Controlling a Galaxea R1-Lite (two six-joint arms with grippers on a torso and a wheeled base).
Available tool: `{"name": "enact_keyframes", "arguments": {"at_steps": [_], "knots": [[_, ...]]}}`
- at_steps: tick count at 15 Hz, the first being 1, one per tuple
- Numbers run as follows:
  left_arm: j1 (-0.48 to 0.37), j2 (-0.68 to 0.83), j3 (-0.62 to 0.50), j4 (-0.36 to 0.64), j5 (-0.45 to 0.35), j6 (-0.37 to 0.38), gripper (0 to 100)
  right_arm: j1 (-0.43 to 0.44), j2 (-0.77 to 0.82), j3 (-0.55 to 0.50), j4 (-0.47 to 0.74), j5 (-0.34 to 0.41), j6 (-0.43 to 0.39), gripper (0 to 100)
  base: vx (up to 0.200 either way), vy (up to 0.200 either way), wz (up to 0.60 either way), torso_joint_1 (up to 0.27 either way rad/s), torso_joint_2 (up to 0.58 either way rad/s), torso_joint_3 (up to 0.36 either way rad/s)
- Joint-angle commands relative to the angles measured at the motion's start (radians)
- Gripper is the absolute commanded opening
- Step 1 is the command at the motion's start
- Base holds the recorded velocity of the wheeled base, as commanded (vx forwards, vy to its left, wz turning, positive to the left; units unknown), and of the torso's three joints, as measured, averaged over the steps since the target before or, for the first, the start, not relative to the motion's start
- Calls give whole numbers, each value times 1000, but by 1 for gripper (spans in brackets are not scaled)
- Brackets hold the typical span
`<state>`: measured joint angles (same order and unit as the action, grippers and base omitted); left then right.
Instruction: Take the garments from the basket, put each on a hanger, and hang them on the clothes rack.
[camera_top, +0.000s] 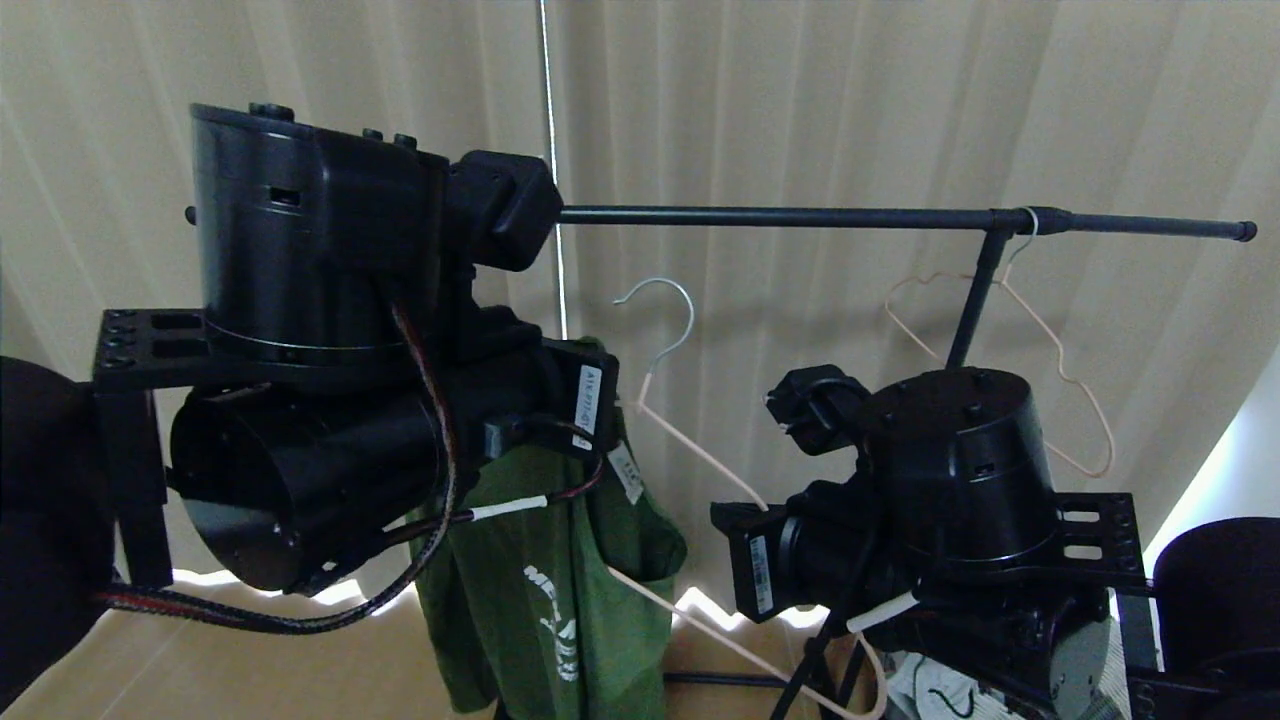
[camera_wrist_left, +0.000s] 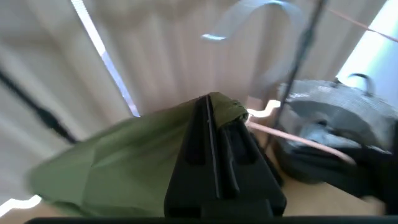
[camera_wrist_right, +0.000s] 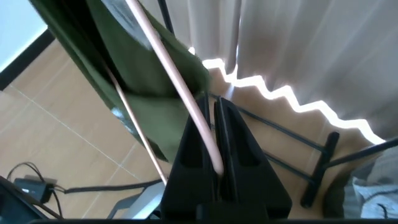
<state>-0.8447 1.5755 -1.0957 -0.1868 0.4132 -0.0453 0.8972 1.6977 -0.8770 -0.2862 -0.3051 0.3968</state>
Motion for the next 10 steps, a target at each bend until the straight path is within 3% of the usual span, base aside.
{"name": "enact_keyframes", "arguments": {"at_steps": [1, 3, 7, 10], "knots": [[-24, -3, 0, 1, -11, -1, 0, -3, 4, -14, -1, 0, 0, 0, 0, 0, 0, 0, 0, 0], [-24, -9, 7, 1, -25, -1, 0, -3, 2, -16, -1, -2, 0, 0, 0, 0, 0, 0, 0, 0], [-22, -97, 100, 1, -194, 1, 0, -11, -9, -36, 1, -3, -3, 0, 0, 0, 0, 0, 0, 0], [-14, -127, 139, 0, -228, 4, 0, -17, -19, -43, 1, -3, -10, 0, 0, 0, 0, 0, 0, 0]]}}
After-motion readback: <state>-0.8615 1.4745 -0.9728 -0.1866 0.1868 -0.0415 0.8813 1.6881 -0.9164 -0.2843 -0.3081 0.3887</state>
